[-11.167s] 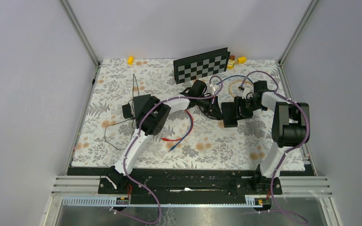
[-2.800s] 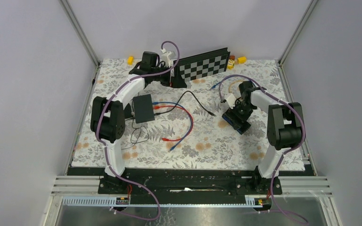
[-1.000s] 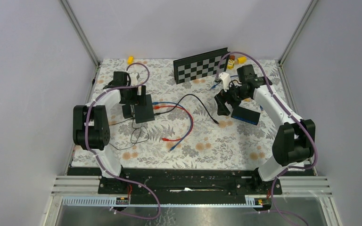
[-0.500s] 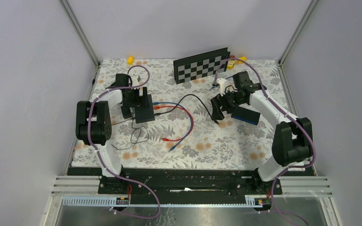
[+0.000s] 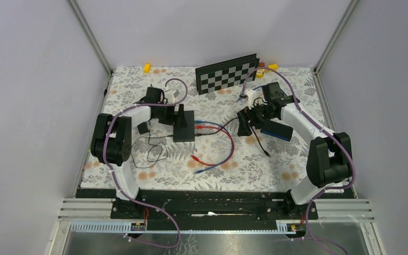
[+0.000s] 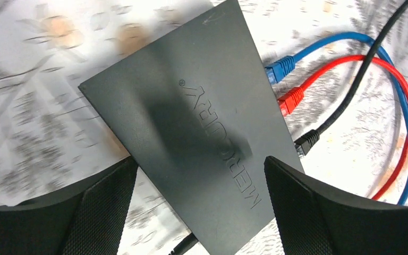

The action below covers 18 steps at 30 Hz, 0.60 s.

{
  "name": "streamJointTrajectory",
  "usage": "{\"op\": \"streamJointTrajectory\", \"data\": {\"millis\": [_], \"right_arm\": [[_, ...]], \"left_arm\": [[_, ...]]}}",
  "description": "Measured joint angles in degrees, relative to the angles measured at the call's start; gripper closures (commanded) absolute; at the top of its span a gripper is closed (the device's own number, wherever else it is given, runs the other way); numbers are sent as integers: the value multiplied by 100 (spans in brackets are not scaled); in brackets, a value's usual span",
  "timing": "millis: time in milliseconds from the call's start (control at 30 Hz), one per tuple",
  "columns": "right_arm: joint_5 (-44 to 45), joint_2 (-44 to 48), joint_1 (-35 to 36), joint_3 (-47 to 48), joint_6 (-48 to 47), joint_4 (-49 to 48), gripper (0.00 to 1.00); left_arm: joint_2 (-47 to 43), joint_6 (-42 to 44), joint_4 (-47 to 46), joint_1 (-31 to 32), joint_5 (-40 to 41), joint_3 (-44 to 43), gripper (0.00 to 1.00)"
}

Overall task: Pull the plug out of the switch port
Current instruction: Move the switch port to the center of the board.

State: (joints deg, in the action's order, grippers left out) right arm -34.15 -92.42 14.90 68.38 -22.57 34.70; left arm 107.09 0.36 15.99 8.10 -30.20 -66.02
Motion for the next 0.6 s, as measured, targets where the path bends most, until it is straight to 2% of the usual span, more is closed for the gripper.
{"op": "streamJointTrajectory", "data": {"millis": [300, 600], "right_arm": [[-13, -415, 7, 468, 573, -127, 0], [-326, -1423, 227, 1209, 1067, -503, 4]], "left_arm": [[0, -105, -284, 811, -538, 120, 7], [-339, -48, -732, 914, -717, 605, 6]]}}
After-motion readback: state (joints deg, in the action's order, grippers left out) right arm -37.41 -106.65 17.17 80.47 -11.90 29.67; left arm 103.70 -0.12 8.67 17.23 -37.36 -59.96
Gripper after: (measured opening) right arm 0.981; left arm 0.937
